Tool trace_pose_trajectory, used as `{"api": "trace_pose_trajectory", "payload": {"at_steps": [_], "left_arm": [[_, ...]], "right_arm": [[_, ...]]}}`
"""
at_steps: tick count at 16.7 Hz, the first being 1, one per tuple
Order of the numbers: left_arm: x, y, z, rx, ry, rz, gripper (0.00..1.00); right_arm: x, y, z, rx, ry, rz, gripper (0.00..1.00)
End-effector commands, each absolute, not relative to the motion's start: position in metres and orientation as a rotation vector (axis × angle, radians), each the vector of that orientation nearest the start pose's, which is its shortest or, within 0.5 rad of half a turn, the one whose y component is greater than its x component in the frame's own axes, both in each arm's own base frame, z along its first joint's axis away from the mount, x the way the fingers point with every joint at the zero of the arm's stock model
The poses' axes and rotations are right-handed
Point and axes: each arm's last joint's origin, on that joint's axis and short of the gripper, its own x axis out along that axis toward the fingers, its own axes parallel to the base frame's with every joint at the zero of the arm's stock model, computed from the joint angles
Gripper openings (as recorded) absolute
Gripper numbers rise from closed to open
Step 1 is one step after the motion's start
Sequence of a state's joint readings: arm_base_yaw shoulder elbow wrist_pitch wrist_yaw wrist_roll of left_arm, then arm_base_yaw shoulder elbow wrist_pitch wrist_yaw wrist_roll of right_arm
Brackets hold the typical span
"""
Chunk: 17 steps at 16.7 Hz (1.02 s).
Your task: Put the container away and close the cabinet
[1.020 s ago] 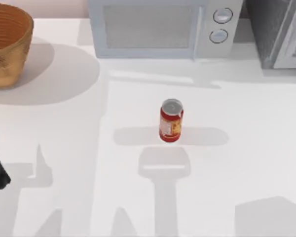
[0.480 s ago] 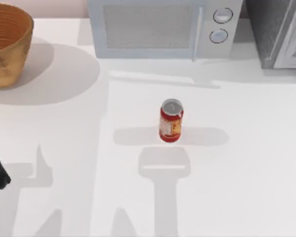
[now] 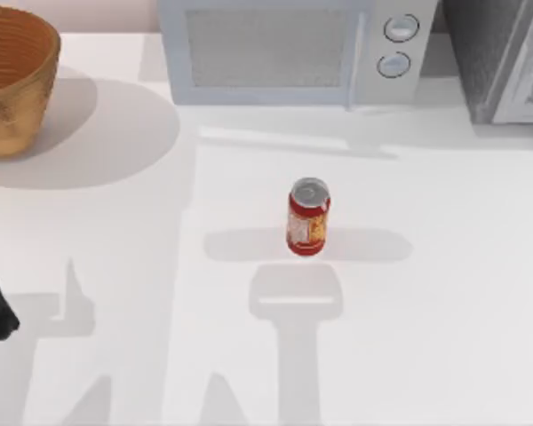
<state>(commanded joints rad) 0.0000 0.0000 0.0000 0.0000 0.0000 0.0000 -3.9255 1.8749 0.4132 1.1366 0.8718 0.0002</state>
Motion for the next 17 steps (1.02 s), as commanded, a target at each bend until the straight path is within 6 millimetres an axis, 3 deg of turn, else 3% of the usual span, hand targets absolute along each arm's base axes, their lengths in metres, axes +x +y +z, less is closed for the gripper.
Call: {"api": "trace_pose_trajectory", "payload": {"at_steps": [3,7,12,15,17], "left_arm": [[0.106,-0.001,0.16,0.0,0.0,0.0,1.0],[0.106,-0.001,0.16,0.0,0.0,0.0,1.0],[0.106,-0.001,0.16,0.0,0.0,0.0,1.0],[0.106,-0.001,0.16,0.0,0.0,0.0,1.0],[0.106,-0.001,0.16,0.0,0.0,0.0,1.0]], "right_arm": [[-0.111,0.273,0.07,-0.3,0.014,1.124,1.0],[-0.006,0.317,0.049,-0.214,0.043,0.71,1.0],[0.111,0.32,0.028,-0.108,0.038,0.313,1.0],[0.161,0.308,0.018,-0.055,0.021,0.144,1.0],[0.184,0.3,0.014,-0.027,0.009,0.065,1.0]]}}
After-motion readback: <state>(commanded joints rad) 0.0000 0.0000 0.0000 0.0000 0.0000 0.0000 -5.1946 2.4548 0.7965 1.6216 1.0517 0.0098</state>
